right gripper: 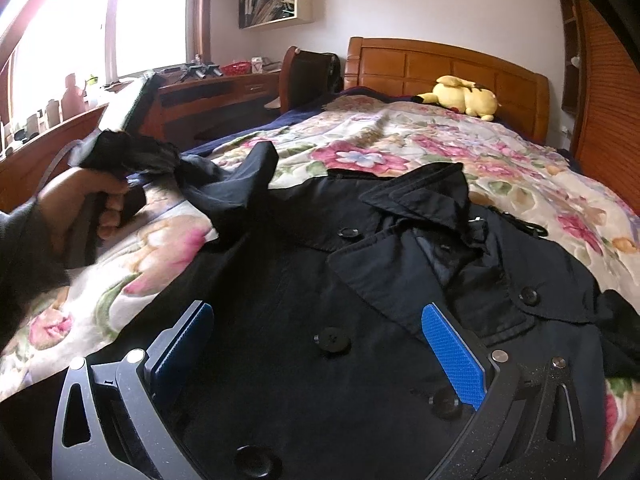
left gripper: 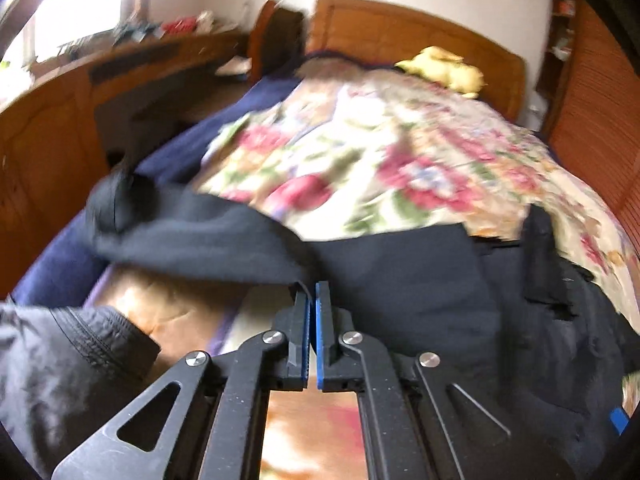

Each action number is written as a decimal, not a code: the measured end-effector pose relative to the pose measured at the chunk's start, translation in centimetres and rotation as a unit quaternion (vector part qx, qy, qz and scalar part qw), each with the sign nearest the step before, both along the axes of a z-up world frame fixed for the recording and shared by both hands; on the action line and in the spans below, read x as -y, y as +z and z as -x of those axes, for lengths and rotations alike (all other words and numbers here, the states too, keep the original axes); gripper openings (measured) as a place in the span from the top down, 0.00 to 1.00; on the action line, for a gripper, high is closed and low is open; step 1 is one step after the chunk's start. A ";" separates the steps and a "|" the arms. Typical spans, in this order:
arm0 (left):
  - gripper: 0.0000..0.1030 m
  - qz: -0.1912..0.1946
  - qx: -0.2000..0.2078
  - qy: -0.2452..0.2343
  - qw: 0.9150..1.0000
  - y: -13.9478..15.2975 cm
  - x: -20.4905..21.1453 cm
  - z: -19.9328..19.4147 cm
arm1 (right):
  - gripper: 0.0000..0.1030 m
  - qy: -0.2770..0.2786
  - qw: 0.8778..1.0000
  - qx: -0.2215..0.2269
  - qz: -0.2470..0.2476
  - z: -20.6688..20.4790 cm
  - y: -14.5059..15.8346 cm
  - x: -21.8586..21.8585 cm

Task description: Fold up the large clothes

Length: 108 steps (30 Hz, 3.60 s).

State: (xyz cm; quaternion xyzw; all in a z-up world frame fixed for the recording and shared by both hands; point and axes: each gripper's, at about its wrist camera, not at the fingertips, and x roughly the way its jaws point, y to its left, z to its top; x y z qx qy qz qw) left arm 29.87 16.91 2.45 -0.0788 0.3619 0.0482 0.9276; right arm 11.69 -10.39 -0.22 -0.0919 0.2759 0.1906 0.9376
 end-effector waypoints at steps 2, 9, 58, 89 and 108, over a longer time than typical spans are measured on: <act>0.98 -0.013 0.014 -0.024 1.000 1.9 2.2 0.9 | 0.00 -0.012 1.000 0.004 -0.004 -0.2 0.5 0.7; 0.98 -0.044 0.037 -0.095 0.994 5.5 9.8 3.9 | 0.00 -0.065 0.996 0.028 -0.054 -0.1 3.3 5.1; 0.23 -0.049 0.117 -0.099 0.987 1.4 4.5 21.8 | 0.33 0.045 0.999 -0.018 0.011 -7.2 6.3 -4.5; 0.23 -0.053 0.117 -0.133 0.983 0.8 5.1 22.8 | 0.51 -0.101 0.993 -0.038 0.053 -1.8 0.3 7.3; 0.23 -0.056 0.113 -0.128 0.984 0.2 3.5 22.5 | 0.43 0.054 0.994 -0.051 0.084 -4.2 0.4 -3.2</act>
